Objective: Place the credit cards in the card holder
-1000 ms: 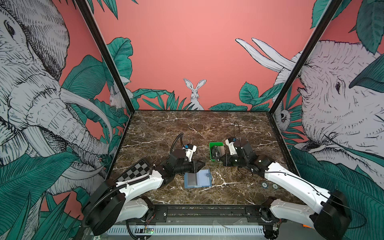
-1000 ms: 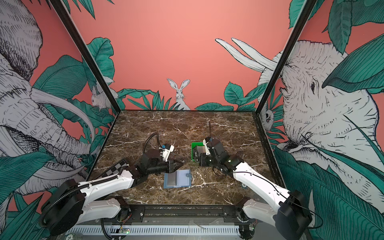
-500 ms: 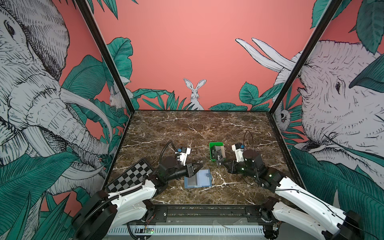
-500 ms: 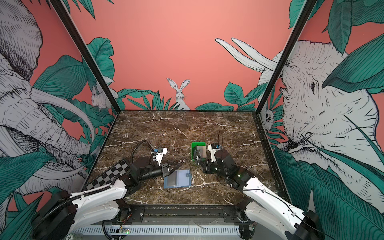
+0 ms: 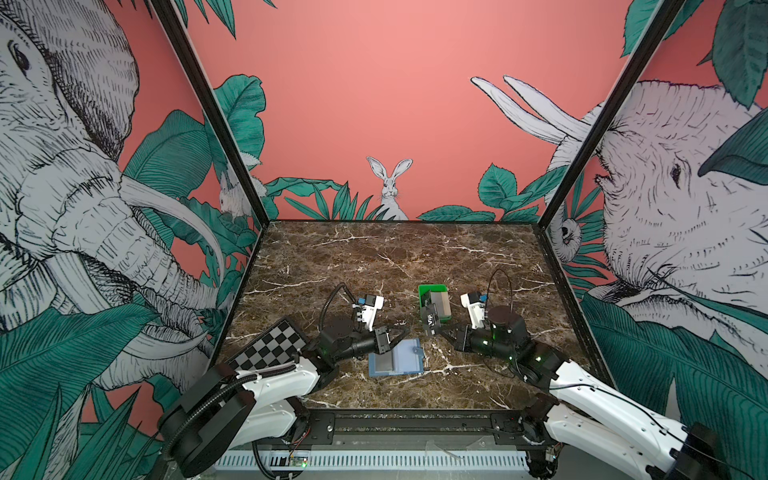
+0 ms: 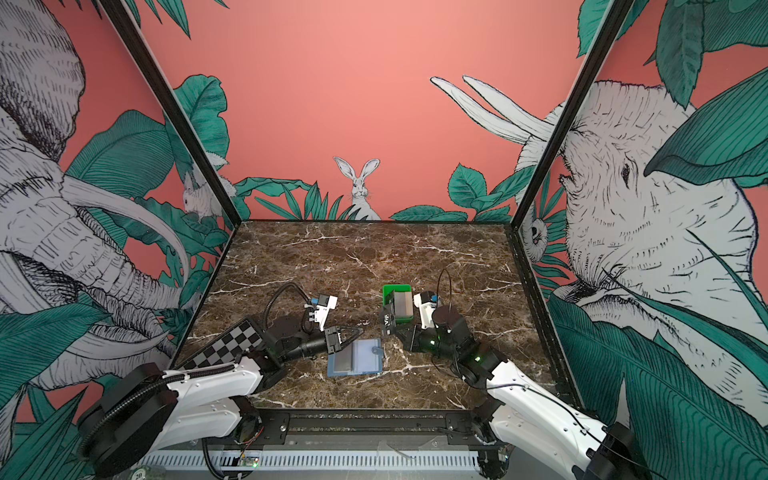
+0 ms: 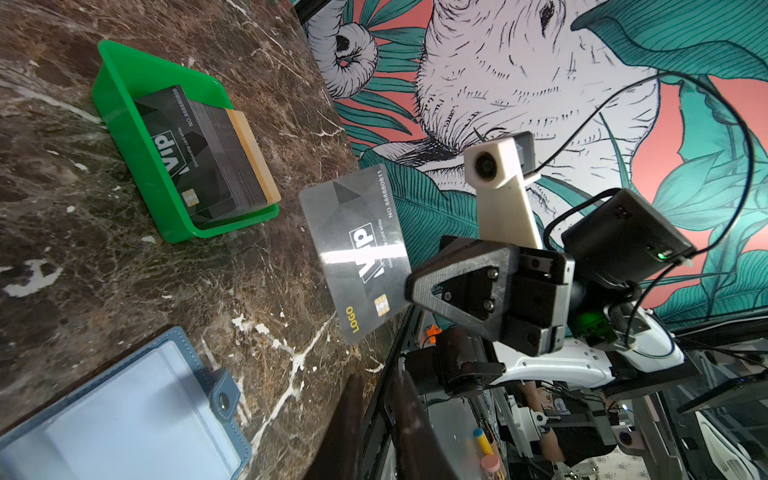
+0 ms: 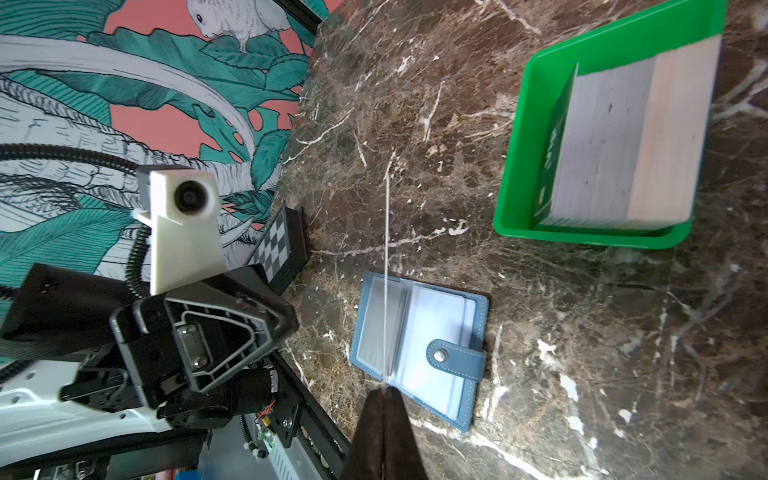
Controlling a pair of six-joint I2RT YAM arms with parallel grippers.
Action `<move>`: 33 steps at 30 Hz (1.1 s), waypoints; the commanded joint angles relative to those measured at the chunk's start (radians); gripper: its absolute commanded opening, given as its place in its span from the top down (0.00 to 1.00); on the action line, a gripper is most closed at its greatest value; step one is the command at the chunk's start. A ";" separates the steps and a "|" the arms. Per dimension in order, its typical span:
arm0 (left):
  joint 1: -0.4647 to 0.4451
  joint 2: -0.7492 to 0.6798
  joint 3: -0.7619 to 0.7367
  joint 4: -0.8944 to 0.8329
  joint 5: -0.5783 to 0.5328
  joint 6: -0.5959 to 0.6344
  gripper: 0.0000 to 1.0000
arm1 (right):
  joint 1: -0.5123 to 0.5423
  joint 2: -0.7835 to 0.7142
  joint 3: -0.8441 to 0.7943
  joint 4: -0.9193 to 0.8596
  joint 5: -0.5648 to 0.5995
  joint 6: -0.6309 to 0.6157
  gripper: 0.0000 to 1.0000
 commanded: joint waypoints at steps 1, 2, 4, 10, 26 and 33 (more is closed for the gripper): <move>0.005 0.011 -0.015 0.103 0.023 -0.020 0.82 | 0.006 -0.005 -0.016 0.102 -0.042 0.033 1.00; 0.005 0.015 -0.015 0.112 0.025 -0.023 0.82 | 0.006 -0.006 -0.016 0.110 -0.048 0.038 1.00; 0.005 0.022 -0.015 0.123 0.028 -0.024 0.82 | 0.007 -0.007 -0.018 0.118 -0.058 0.045 1.00; 0.005 0.046 -0.013 0.164 0.039 -0.033 0.80 | 0.005 -0.027 -0.043 0.164 -0.074 0.078 1.00; 0.004 0.105 0.002 0.279 0.052 -0.075 0.80 | 0.007 -0.034 -0.073 0.249 -0.110 0.140 1.00; 0.004 0.126 0.010 0.314 0.062 -0.090 0.80 | 0.007 -0.034 -0.076 0.266 -0.124 0.154 1.00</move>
